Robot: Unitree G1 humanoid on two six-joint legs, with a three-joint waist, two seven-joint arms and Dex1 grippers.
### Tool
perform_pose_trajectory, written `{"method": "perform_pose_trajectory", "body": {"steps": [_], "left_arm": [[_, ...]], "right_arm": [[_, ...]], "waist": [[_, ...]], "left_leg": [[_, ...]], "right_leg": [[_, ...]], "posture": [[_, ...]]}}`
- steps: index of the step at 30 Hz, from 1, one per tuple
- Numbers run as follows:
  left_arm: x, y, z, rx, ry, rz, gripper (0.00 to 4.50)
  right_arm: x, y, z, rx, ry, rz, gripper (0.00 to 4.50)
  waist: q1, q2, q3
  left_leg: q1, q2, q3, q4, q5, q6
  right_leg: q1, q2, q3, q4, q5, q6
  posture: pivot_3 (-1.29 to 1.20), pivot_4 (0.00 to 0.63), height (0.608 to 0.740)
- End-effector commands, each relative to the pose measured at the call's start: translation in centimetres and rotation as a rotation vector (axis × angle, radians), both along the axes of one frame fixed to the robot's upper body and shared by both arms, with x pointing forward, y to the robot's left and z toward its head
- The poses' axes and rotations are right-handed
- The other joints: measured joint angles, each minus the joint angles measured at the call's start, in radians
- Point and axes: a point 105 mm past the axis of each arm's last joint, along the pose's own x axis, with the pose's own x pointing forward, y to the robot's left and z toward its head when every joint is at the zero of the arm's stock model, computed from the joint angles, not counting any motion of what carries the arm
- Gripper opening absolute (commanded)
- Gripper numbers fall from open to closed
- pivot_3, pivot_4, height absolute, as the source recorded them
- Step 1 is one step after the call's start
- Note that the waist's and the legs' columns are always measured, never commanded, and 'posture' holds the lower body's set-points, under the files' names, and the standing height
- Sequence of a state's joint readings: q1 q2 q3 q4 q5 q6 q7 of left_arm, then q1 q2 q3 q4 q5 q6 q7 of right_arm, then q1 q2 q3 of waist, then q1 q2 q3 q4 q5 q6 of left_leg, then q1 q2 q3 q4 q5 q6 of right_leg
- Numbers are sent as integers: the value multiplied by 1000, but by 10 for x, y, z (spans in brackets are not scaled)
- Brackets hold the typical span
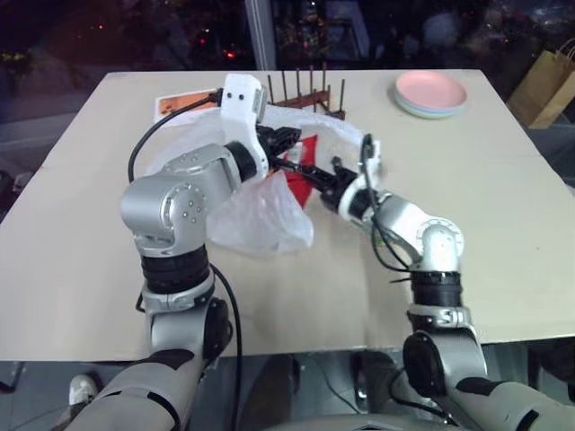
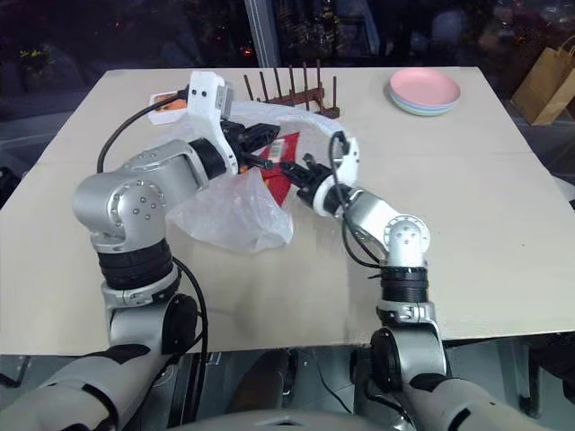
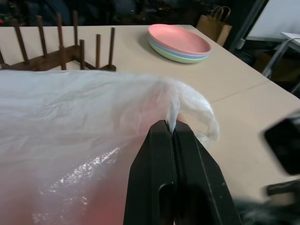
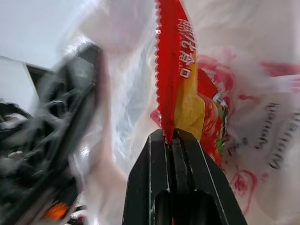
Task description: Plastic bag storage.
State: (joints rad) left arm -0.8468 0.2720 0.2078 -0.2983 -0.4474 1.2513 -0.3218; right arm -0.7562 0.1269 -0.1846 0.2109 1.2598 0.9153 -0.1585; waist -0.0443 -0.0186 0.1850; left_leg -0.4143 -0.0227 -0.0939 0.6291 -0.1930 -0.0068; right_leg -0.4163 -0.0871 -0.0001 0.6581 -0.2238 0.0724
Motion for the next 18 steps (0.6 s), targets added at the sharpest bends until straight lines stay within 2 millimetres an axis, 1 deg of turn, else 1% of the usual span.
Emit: {"method": "perform_pose_trajectory", "body": {"steps": [1, 2, 3, 4, 5, 6, 7, 8, 9, 10, 12, 14, 17, 18], "left_arm": [[-10, -2, 11, -29, -42, -31, 0], [-13, -4, 9, -26, -38, -44, 0], [-15, -5, 7, -22, -33, -53, 0], [-16, -5, 2, -19, -16, -51, 0], [-17, -4, -2, -10, -11, -48, 0], [-18, -3, -5, -5, -7, -44, 0], [-18, -1, -7, -9, -1, -34, 0], [-18, 1, -9, -14, 3, -20, 0], [-16, 5, -10, -16, 4, 0, 0], [-14, 8, -11, -21, 4, 18, 0], [-9, 16, -13, -26, 5, 74, 0], [-3, 24, -15, -47, 4, 119, 0], [7, 35, -19, -49, 15, 192, 0], [10, 39, -20, -49, 19, 212, 0]], "right_arm": [[13, 34, 9, -1, -54, 44, 67], [20, 45, 1, -52, -64, 38, 67], [22, 56, -3, -89, -90, 55, 67], [24, 64, -7, -167, -160, 70, 67], [22, 70, -6, -202, -233, 105, 315], [19, 74, -2, -210, -297, 148, 654], [19, 73, 1, -220, -344, 160, 992], [20, 70, 4, -235, -387, 153, 1421], [23, 63, 5, -292, -459, 134, 1975], [25, 56, 6, -349, -523, 111, 2414], [22, 34, 13, -438, -673, 70, 3321], [12, 11, 19, -514, -798, 36, 3321], [-8, -23, 23, -580, -876, 20, 3321], [-17, -34, 24, -603, -895, 14, 3562]], "waist": [[0, 0, 0], [-3, 0, 0], [-4, 0, 0], [-6, 0, 0], [-10, 0, 0], [-14, 0, 0], [-16, 0, 0], [-12, 0, 0], [-11, 0, 0], [-9, 0, 0], [1, 0, 0], [9, 0, 0], [12, 0, 0], [10, 0, 0]], "left_leg": [[0, 0, 0, 0, 0, 0], [0, 0, 0, 0, 0, 0], [1, 0, 1, 0, 0, 0], [1, 0, 1, 0, 0, 0], [1, 1, 2, 0, 0, 0], [1, 1, 2, -1, 0, 0], [1, 2, 1, -1, 0, 0], [1, 2, 1, -1, 0, 0], [-1, 1, 1, -1, 0, 0], [-1, 1, 1, -1, 0, 0], [-1, 0, 1, -1, 0, -1], [-2, 0, 1, -1, -1, -1], [-2, 0, 0, -1, -1, -2], [-2, 0, 0, -1, -1, -3]], "right_leg": [[0, 0, 0, 0, 0, 0], [0, 0, 0, 0, 0, 0], [0, 0, 1, 0, 1, -1], [0, 1, 1, 0, 1, -1], [0, 1, 1, 0, 1, -1], [-1, 1, 2, 0, 1, -1], [-1, 2, 1, -1, 1, -1], [-1, 2, 1, -1, 1, -2], [-1, 1, 1, -2, 1, -2], [-1, 1, 1, -2, 1, -2], [-1, 0, 1, -3, 1, -2], [-1, 0, 1, -4, 1, -1], [-1, 0, 1, -4, 1, -1], [-1, 0, 1, -4, 1, -1]], "posture": [[0, 150, 740], [0, 150, 740], [0, 150, 740], [0, 150, 740], [0, 150, 740], [0, 150, 740], [0, 150, 740], [0, 150, 740], [0, 150, 740], [0, 150, 740], [0, 150, 740], [0, 150, 740], [0, 150, 740], [0, 150, 740]]}}
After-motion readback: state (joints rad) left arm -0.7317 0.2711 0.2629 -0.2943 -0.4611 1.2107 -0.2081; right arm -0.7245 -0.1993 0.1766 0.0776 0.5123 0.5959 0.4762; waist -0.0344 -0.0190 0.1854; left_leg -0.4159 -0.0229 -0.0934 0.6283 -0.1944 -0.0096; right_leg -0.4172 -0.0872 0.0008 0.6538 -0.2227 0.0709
